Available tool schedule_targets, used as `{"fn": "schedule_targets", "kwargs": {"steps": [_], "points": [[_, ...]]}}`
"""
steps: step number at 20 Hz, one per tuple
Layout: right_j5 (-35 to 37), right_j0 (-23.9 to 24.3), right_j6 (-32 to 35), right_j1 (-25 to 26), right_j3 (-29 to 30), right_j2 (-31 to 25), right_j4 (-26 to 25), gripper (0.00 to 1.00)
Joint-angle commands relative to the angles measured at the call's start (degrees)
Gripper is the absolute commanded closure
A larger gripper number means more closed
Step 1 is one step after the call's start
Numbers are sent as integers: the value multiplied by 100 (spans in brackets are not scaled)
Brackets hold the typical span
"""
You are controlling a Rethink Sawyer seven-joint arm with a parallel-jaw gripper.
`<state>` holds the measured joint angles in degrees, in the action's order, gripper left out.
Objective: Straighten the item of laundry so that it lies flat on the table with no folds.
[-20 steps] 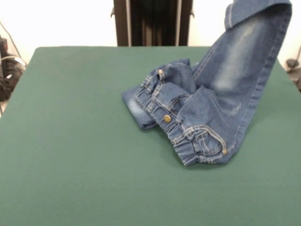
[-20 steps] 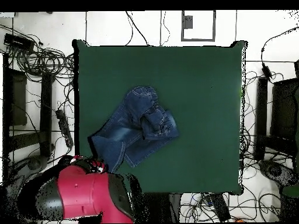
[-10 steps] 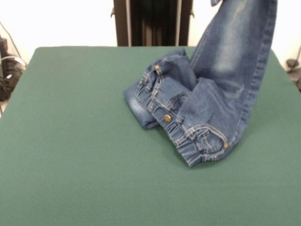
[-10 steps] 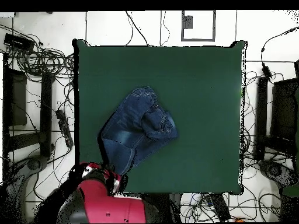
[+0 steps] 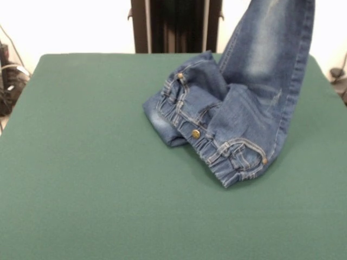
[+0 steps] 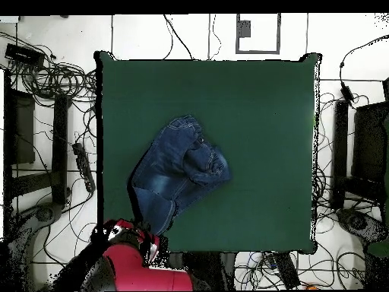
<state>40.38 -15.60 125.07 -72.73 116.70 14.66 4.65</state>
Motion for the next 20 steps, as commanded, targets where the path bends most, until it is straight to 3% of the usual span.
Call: {"fn": "schedule_targets", "kwargs": {"steps": [1,4,20], "points": [[137,-134,211,119,647,-493,-46,100],[264,-303,524,197,469,-368,-242,100],[-125,-283,524,465,522,-525,-186,100]]}}
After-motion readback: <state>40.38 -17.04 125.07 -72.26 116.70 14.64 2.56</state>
